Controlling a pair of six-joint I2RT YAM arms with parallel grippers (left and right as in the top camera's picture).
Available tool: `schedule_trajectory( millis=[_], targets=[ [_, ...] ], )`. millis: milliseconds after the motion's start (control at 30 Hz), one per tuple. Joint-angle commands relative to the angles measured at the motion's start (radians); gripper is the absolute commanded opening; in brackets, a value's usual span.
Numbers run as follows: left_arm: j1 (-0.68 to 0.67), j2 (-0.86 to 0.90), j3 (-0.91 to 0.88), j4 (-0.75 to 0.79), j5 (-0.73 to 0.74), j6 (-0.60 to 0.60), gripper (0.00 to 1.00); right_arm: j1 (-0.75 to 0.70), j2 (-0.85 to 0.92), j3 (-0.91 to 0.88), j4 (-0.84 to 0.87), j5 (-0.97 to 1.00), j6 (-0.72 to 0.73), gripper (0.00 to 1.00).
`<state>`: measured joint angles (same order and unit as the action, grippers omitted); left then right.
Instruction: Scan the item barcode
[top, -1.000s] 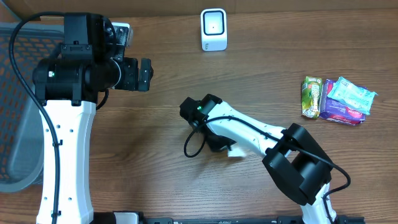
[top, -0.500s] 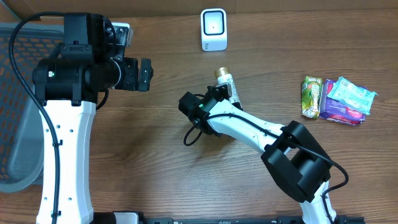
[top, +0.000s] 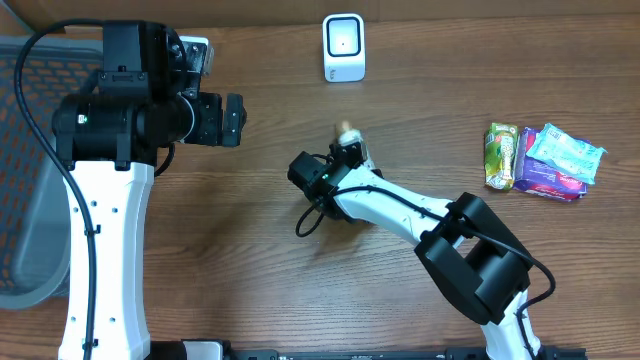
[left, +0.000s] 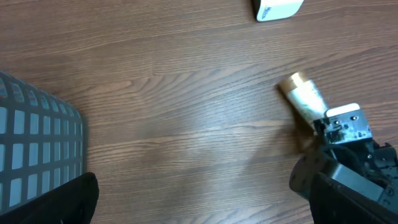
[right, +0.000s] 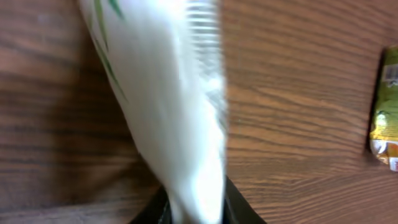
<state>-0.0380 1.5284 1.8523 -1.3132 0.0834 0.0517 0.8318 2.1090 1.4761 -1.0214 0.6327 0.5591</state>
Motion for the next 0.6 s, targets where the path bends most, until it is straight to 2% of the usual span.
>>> schedule_trajectory(
  millis=[0, 67, 100, 333, 567],
  targets=[
    [-0.002, 0.003, 0.008, 0.001, 0.011, -0.006, 1.0, 0.0, 0.003, -0.002, -0.001, 0.016, -0.018, 0.27],
    [-0.002, 0.003, 0.008, 0.001, 0.011, -0.006, 1.0, 0.009, 0.003, -0.002, -0.004, 0.006, -0.028, 0.36],
    [-0.002, 0.003, 0.008, 0.001, 0.011, -0.006, 1.0, 0.015, 0.003, -0.002, -0.003, -0.012, -0.057, 0.38],
    [-0.002, 0.003, 0.008, 0.001, 0.011, -0.006, 1.0, 0.097, 0.003, 0.018, -0.029, -0.085, -0.172, 0.41],
    [-0.002, 0.003, 0.008, 0.001, 0.011, -0.006, 1.0, 0.172, 0.002, 0.058, -0.073, -0.073, -0.175, 0.51]
  ],
)
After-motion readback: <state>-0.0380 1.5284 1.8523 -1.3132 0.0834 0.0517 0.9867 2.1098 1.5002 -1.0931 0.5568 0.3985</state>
